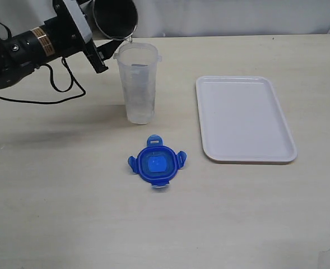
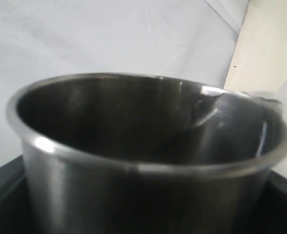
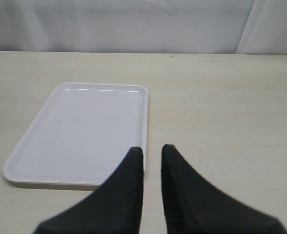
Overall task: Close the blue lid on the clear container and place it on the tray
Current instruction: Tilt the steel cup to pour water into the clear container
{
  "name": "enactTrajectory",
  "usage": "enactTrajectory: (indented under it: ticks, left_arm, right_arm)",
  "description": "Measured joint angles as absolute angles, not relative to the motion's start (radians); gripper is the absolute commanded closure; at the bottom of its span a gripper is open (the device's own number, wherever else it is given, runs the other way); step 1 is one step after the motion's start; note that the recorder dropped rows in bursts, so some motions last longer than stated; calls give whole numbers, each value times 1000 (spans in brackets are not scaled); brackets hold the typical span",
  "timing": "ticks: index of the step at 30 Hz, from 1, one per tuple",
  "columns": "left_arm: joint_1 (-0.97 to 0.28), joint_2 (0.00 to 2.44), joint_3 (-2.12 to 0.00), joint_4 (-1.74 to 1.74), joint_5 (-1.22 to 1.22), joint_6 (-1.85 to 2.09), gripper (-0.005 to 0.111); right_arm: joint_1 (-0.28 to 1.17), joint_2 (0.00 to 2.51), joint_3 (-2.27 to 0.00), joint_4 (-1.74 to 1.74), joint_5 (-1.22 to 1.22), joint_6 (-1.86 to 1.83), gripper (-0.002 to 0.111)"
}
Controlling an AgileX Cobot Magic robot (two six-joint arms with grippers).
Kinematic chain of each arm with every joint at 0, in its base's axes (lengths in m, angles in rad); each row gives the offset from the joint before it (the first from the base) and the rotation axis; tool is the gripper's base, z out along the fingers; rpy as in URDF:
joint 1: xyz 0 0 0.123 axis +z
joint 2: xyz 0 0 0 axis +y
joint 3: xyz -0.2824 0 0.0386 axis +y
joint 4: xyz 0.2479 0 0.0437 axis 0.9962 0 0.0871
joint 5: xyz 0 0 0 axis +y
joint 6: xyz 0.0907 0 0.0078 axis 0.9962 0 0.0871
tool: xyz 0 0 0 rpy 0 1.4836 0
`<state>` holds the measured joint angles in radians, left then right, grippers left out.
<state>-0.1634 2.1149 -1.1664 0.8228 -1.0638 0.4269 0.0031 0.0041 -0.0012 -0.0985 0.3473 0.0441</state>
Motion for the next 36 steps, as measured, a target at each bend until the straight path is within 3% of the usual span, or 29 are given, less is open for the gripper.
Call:
enactTrajectory:
  ticks: [36]
  left_arm:
    - [-163,2115,-1166,843,-1046,505,107]
  right_arm:
    - [3,4,-1,-98,347,44,95]
